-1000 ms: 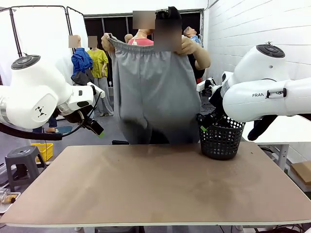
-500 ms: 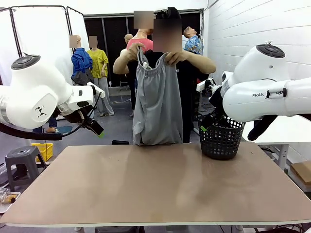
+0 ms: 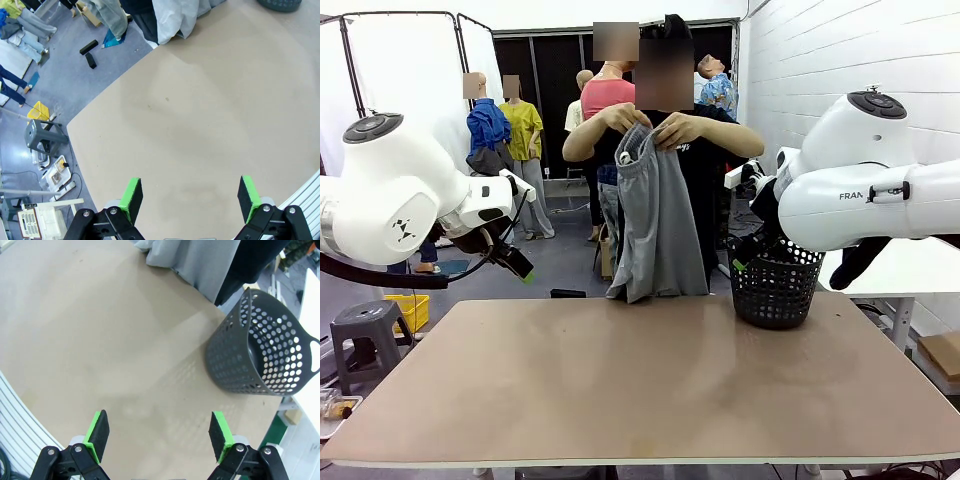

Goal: Fold the training pants.
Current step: Grab both ends of the Training pants handed by a person.

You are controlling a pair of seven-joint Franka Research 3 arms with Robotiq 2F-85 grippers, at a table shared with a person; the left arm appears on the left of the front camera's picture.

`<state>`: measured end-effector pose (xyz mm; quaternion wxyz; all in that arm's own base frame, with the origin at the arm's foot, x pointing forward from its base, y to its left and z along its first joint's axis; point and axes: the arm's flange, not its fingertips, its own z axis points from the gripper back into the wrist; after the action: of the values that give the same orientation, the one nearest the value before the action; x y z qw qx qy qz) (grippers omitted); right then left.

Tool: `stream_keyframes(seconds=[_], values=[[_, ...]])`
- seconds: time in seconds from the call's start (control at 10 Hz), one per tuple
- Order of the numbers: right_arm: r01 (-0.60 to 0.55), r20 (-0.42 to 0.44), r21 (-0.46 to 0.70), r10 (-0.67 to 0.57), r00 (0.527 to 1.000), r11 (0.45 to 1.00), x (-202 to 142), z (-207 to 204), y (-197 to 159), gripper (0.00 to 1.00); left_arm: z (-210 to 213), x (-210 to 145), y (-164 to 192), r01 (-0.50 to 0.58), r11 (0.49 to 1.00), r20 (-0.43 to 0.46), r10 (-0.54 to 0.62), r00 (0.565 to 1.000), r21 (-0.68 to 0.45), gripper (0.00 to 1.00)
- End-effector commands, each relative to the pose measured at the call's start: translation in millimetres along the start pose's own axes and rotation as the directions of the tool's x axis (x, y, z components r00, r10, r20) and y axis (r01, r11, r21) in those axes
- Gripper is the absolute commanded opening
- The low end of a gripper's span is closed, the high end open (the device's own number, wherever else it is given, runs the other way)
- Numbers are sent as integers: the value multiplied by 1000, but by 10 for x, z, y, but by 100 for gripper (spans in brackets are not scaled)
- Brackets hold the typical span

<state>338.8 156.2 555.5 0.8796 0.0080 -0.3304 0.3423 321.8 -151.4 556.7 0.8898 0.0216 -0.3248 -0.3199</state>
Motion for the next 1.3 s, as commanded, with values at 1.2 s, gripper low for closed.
stream_keyframes(seconds=[1.2], values=[[3,-1,-2,-3,1000,1000,8,-2,-11,100,2,31,10,1,1000,0,-1,1000,-2,100]])
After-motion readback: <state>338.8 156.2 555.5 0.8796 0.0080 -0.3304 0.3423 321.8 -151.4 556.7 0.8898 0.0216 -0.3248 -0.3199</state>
